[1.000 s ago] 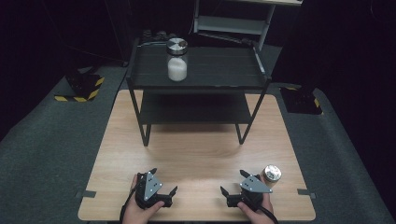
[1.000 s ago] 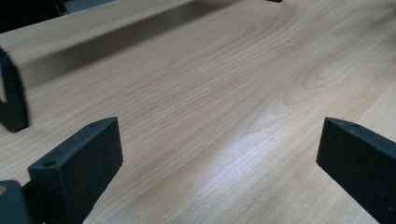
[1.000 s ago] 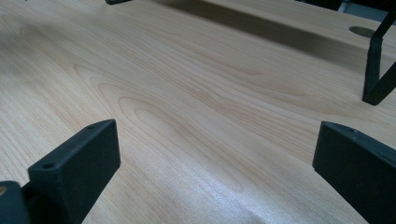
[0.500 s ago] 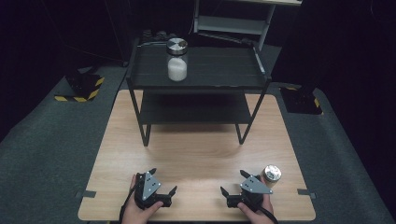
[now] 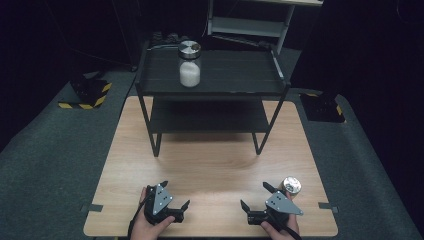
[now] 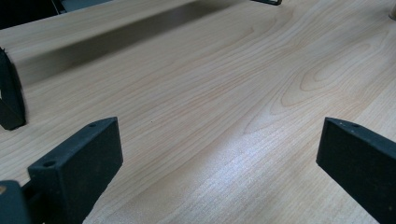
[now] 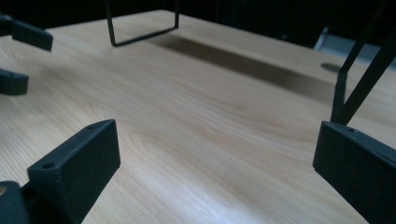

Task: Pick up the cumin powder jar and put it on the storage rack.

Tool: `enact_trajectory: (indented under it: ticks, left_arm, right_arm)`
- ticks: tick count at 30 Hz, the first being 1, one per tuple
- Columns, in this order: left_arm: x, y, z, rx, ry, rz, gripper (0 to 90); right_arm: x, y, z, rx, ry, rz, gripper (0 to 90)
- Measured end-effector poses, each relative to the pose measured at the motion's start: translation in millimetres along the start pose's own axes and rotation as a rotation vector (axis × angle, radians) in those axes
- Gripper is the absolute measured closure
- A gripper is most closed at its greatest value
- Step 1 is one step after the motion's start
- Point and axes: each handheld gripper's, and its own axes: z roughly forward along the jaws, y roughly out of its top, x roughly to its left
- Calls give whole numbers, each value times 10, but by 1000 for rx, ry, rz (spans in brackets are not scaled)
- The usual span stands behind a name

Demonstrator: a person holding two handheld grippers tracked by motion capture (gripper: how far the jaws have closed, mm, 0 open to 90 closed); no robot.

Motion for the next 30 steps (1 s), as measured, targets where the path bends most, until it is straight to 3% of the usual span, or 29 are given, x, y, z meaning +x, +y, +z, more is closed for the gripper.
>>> enact_trajectory:
  ticks: [12, 30]
  left_arm:
    - [6, 4, 1, 2, -10, 15, 8]
    - [34, 9, 5, 5, -25, 13, 8]
  right_arm:
    - [15, 25, -195, -71, -33, -6, 4]
    - [-108, -3, -424, -91, -173, 16, 4]
